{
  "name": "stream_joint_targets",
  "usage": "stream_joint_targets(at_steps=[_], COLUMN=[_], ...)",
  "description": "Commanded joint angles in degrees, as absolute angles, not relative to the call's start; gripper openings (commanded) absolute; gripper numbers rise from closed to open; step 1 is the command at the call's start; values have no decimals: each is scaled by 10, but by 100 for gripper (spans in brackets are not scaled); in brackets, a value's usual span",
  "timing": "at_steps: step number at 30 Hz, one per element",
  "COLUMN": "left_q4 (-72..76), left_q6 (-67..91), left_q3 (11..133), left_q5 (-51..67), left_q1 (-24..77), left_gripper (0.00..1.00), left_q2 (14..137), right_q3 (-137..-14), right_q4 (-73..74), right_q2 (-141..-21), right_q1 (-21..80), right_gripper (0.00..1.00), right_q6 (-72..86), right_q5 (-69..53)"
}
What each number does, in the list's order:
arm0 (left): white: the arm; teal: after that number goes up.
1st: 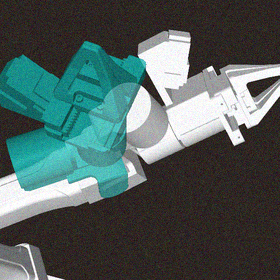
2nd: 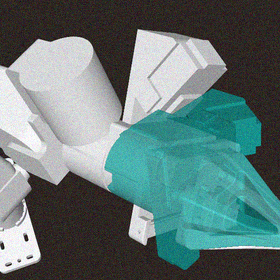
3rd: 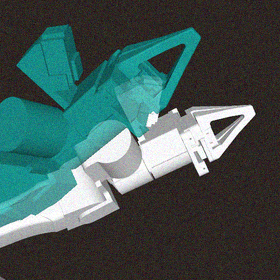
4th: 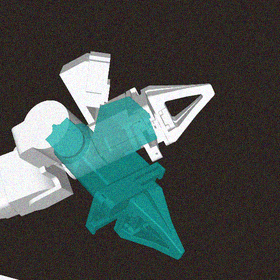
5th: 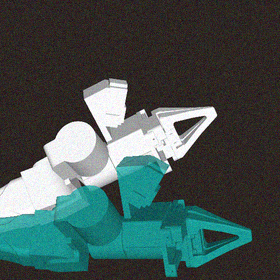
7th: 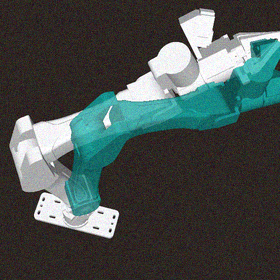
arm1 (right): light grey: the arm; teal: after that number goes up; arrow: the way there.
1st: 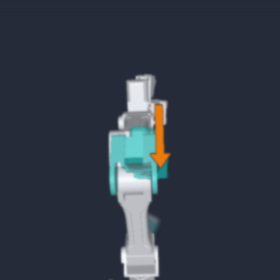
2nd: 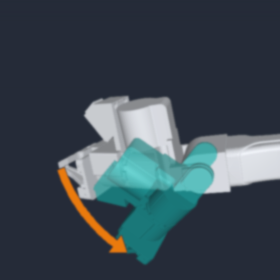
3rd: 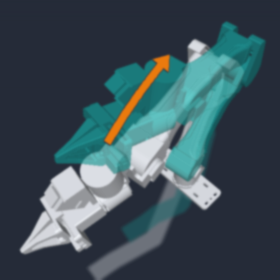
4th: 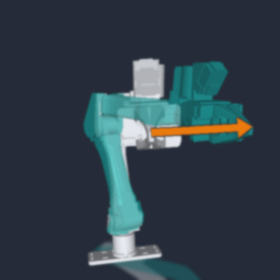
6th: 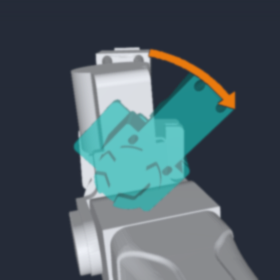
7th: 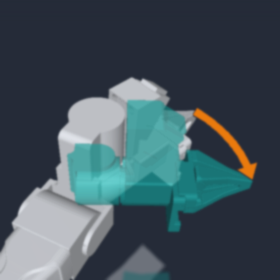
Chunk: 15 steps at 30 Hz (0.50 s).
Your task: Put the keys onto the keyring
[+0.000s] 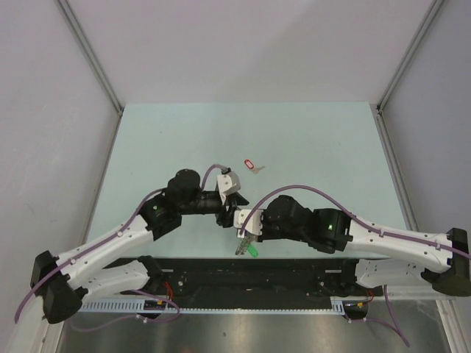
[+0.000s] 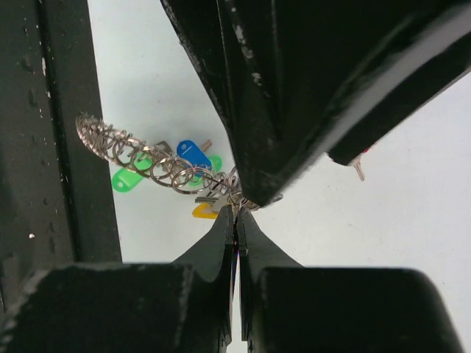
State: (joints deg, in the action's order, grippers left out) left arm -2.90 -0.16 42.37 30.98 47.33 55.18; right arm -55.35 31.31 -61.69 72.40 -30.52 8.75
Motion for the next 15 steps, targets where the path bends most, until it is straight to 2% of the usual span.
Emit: stream_joint_targets(at_steps=[1, 7, 15], left_q4=[-157, -265, -270], left_q6=[-105, -185, -200], left_q3=[487, 562, 577], left_q5=[387, 428, 460], left_q1=[455, 445, 445], left_gripper=[54, 54, 52], left_q2=[577, 633, 678], right_q3=[-592, -594, -595], right_q4=[316, 326, 322], right_q2=[-614, -616, -626], right_q1=[722, 727, 734], right_gripper=[0, 0, 0], right_q6=[-320, -322, -323], right_q5=[87, 82, 79])
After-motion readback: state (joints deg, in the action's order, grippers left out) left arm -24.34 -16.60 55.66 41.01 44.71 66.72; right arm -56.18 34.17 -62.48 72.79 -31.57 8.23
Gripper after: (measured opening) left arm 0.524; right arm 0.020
